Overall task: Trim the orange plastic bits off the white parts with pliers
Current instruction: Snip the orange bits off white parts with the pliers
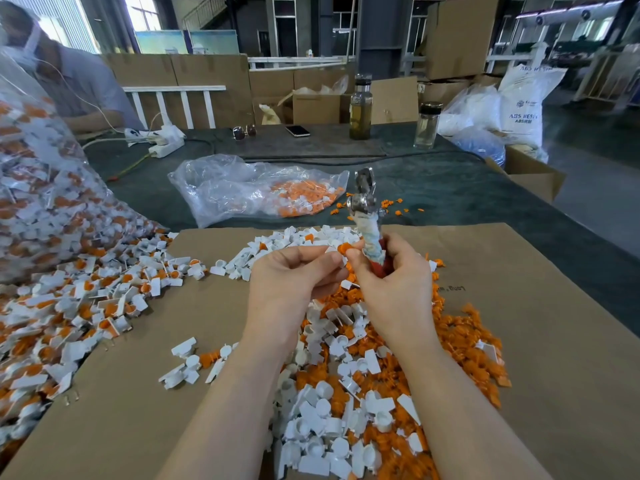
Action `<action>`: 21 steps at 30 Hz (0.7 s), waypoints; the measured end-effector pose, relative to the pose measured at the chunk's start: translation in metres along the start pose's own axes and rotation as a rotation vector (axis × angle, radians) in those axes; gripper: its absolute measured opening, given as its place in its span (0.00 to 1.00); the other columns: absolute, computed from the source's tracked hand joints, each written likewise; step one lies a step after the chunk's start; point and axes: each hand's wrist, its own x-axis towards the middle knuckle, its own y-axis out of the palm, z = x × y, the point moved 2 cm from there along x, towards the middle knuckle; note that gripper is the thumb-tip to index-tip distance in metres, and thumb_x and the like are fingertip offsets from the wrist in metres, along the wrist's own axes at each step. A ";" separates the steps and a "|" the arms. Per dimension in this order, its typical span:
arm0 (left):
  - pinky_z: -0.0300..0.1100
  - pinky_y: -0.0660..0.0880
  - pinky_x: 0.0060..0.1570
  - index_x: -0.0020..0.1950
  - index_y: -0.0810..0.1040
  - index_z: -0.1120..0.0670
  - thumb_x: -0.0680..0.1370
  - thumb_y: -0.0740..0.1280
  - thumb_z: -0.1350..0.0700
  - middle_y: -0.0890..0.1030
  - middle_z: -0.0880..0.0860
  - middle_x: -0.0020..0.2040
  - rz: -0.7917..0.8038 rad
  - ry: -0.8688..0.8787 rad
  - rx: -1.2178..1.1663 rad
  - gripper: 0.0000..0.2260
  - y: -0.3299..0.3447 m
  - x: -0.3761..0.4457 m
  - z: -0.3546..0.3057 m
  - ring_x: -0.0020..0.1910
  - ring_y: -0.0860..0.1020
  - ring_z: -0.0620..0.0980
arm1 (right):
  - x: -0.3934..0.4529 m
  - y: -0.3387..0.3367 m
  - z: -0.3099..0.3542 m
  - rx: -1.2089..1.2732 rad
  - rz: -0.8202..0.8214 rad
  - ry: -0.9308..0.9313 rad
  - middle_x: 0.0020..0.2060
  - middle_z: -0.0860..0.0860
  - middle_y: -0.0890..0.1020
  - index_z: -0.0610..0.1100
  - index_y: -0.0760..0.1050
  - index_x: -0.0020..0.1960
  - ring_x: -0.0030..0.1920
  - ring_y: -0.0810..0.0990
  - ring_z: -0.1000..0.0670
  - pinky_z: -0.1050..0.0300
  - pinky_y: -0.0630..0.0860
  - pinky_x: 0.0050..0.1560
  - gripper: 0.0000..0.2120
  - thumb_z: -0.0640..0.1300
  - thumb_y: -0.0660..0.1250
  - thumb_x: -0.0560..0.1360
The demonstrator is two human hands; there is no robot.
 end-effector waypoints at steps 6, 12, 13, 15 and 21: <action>0.36 0.80 0.36 0.48 0.84 0.62 0.73 0.75 0.64 0.86 0.58 0.39 -0.018 0.053 0.058 0.06 0.005 -0.002 0.000 0.37 0.86 0.50 | -0.001 0.001 -0.001 -0.075 -0.010 -0.013 0.37 0.61 0.79 0.52 0.75 0.48 0.40 0.79 0.59 0.64 0.77 0.35 0.07 0.47 0.72 0.74; 0.38 0.82 0.38 0.47 0.85 0.60 0.73 0.75 0.63 0.86 0.56 0.37 -0.062 0.088 0.129 0.04 0.003 -0.003 0.000 0.37 0.86 0.50 | 0.000 0.003 -0.003 -0.088 0.032 0.024 0.35 0.61 0.79 0.52 0.75 0.47 0.39 0.78 0.62 0.70 0.73 0.33 0.05 0.48 0.72 0.74; 0.38 0.82 0.38 0.46 0.85 0.60 0.73 0.75 0.63 0.86 0.56 0.37 -0.075 0.095 0.137 0.04 0.003 -0.004 0.000 0.37 0.86 0.50 | 0.000 0.003 -0.003 -0.101 0.033 0.016 0.35 0.61 0.78 0.53 0.75 0.46 0.39 0.78 0.62 0.69 0.72 0.33 0.06 0.48 0.72 0.74; 0.37 0.81 0.38 0.46 0.85 0.59 0.72 0.76 0.62 0.86 0.54 0.37 -0.105 0.105 0.149 0.04 0.004 -0.004 0.000 0.37 0.86 0.50 | 0.000 0.004 -0.002 -0.118 0.038 0.002 0.34 0.62 0.77 0.53 0.75 0.46 0.39 0.77 0.62 0.69 0.71 0.33 0.06 0.47 0.72 0.74; 0.37 0.81 0.38 0.42 0.85 0.55 0.72 0.77 0.60 0.86 0.51 0.36 -0.187 0.124 0.194 0.03 0.004 -0.002 0.002 0.36 0.85 0.48 | 0.000 0.004 -0.002 -0.113 0.091 -0.002 0.37 0.62 0.79 0.52 0.77 0.49 0.41 0.79 0.62 0.64 0.77 0.38 0.06 0.45 0.71 0.74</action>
